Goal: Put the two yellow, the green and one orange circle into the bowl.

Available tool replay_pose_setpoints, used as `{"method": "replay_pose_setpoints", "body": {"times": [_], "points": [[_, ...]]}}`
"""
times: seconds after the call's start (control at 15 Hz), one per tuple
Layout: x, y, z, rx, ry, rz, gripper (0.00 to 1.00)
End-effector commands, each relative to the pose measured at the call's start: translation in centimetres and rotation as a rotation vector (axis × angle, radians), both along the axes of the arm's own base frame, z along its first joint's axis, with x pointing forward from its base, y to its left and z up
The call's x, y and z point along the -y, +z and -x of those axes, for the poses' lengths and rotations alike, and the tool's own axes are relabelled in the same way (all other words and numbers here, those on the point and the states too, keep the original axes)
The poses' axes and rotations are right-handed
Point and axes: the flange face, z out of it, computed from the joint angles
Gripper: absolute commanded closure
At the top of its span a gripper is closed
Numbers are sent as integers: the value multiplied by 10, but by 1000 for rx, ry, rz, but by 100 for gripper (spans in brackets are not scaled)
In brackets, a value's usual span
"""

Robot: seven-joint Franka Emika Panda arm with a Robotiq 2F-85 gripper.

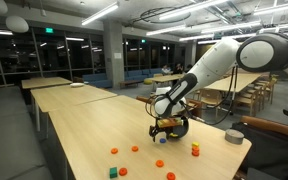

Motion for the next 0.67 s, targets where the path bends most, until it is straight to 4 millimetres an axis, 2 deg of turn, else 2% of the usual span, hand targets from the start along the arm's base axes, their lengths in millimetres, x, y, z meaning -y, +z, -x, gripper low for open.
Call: {"method": "replay_pose_setpoints", "body": {"times": [0.0, 0.13, 0.2, 0.27, 0.6], "points": [[1, 0, -2, 23, -18, 9, 0], [1, -1, -3, 24, -18, 8, 0], [1, -1, -3, 26, -16, 7, 25], [1, -1, -3, 29, -15, 4, 26], [2, 0, -4, 40, -15, 3, 64]]}}
